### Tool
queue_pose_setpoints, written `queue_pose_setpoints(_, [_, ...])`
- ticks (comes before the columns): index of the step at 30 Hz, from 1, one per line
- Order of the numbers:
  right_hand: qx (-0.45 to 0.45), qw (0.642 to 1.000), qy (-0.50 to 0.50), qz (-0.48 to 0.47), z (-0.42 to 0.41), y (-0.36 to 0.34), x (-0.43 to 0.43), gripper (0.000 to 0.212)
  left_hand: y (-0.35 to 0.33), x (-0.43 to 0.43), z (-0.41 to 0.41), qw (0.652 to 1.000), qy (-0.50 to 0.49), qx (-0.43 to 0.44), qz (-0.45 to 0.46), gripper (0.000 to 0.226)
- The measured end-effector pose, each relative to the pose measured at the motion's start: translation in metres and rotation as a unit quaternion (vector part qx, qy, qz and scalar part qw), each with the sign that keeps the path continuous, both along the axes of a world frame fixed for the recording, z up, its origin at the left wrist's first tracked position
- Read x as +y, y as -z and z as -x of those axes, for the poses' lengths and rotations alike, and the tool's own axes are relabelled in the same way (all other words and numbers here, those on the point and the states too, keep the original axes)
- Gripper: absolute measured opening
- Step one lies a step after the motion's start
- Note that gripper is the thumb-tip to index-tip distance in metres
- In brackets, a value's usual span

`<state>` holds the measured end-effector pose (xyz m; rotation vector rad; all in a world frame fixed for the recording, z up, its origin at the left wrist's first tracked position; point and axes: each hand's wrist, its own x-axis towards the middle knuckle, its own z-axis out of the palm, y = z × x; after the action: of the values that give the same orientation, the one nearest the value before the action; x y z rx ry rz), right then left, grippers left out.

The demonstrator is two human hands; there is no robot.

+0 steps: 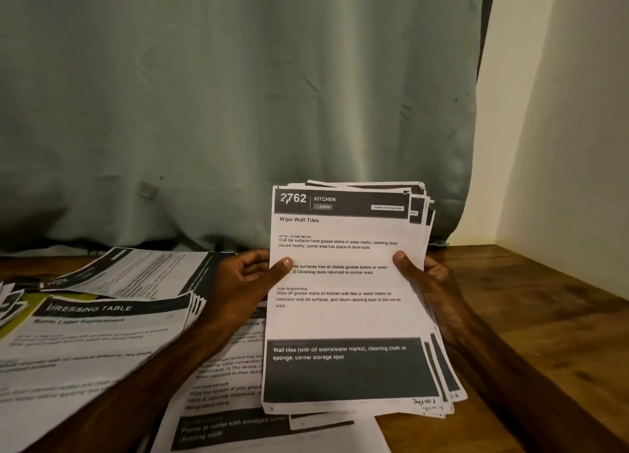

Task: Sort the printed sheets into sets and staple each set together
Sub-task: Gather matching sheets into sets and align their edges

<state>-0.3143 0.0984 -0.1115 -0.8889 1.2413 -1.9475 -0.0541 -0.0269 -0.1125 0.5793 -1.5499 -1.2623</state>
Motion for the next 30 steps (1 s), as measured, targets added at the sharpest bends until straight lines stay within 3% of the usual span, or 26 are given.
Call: queue_pose_setpoints(30, [-0.017,1.000,-0.018,0.010,0.0067,-0.0038,0.0008,0.030,-0.0012,-0.0020,-0.0075,1.000,0.000,0.009,-0.016,0.015])
